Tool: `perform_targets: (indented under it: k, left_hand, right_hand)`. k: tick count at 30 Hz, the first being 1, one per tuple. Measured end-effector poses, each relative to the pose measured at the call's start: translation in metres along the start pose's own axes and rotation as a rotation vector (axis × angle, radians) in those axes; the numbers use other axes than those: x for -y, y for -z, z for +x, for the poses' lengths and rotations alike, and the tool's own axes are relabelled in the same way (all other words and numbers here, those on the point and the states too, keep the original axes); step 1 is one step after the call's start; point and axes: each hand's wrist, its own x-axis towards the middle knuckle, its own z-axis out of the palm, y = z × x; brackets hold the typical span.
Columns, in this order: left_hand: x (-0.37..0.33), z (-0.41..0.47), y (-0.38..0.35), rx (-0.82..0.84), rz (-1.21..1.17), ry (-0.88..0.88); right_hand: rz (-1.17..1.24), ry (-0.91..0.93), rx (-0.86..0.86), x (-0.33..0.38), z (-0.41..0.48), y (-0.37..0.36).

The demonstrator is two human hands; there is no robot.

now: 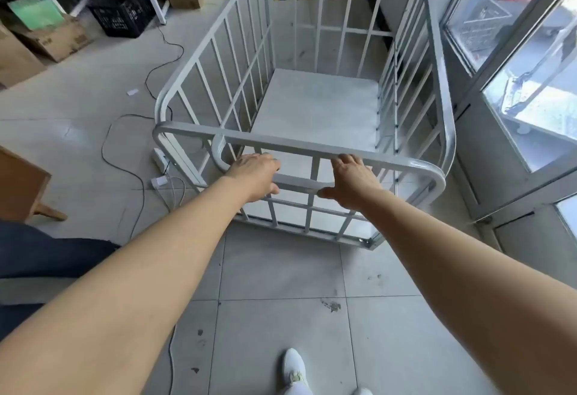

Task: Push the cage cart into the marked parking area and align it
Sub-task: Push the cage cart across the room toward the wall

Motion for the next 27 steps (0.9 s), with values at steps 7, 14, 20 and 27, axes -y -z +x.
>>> perform_targets:
  k: [7,14,20,27]
  left_hand:
    - [0.003,0.029,-0.025,0.118,-0.002,-0.009]
    - [0.0,0.05,-0.031,0.099,0.031,-0.033]
    - [-0.005,0.067,-0.037,0.044,0.02,-0.042]
    - [-0.014,0.088,-0.033,0.025,-0.034,-0.009]
  right_hand:
    - [0.016,-0.139,0.011,-0.016,0.016,-0.03]
    - [0.012,-0.201,0.015,-0.032,0.031,-0.033]
    - [0.065,-0.221,0.12,-0.032,0.044,-0.038]
    - [-0.02,-0.236,0.142,-0.047,0.06,-0.031]
